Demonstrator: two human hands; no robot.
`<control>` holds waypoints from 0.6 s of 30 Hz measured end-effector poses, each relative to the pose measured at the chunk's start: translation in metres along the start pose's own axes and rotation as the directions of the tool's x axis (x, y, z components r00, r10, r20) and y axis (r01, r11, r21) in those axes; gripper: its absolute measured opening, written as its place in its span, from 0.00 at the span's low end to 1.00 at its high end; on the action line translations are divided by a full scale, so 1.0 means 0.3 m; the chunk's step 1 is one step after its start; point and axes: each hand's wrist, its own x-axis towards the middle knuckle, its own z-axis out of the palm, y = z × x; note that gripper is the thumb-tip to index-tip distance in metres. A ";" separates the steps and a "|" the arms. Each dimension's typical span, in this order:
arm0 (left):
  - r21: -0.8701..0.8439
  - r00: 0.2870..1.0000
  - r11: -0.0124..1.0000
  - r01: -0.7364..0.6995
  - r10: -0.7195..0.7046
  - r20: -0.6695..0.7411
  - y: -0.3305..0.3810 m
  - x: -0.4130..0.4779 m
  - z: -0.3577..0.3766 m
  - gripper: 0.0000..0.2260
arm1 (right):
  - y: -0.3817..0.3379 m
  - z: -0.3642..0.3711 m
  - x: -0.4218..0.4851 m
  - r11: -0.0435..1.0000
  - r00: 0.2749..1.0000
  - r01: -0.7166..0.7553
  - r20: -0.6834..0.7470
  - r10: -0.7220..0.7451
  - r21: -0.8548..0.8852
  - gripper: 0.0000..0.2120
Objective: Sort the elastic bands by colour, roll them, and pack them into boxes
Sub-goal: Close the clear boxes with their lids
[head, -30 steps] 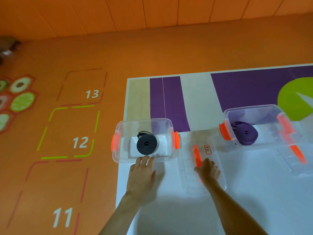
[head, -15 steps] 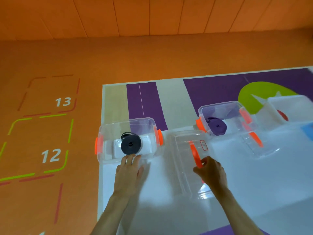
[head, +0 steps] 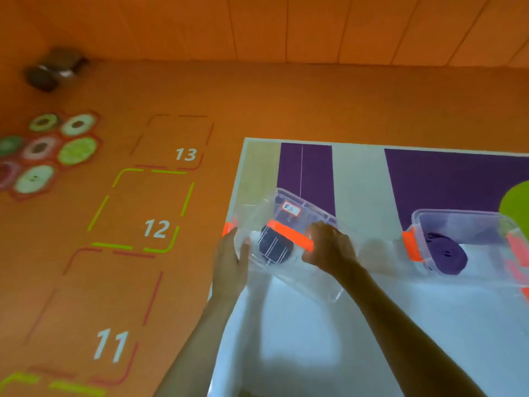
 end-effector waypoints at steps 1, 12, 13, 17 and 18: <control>-0.018 1.000 1.000 0.000 0.000 -0.019 -0.011 0.019 -0.010 0.20 | -0.032 0.021 0.041 0.998 0.998 0.054 0.026 -0.053 -0.018 0.13; -0.003 0.979 0.981 0.193 -0.192 -0.061 -0.159 0.137 0.016 0.19 | -0.047 0.200 0.192 0.972 0.975 0.217 0.026 -0.220 0.093 0.17; -0.013 0.976 0.980 0.201 -0.201 -0.082 -0.173 0.147 0.025 0.18 | -0.029 0.214 0.173 0.958 0.972 0.234 -0.031 -0.232 0.164 0.18; -0.096 0.949 0.962 0.258 -0.270 -0.160 -0.237 0.181 0.042 0.08 | 0.052 0.293 0.068 0.974 0.952 -0.020 -0.294 0.088 0.226 0.28; -0.165 0.937 0.946 0.280 -0.307 -0.168 -0.251 0.187 0.041 0.04 | 0.074 0.312 0.046 0.947 0.925 -0.146 -0.300 0.233 0.284 0.32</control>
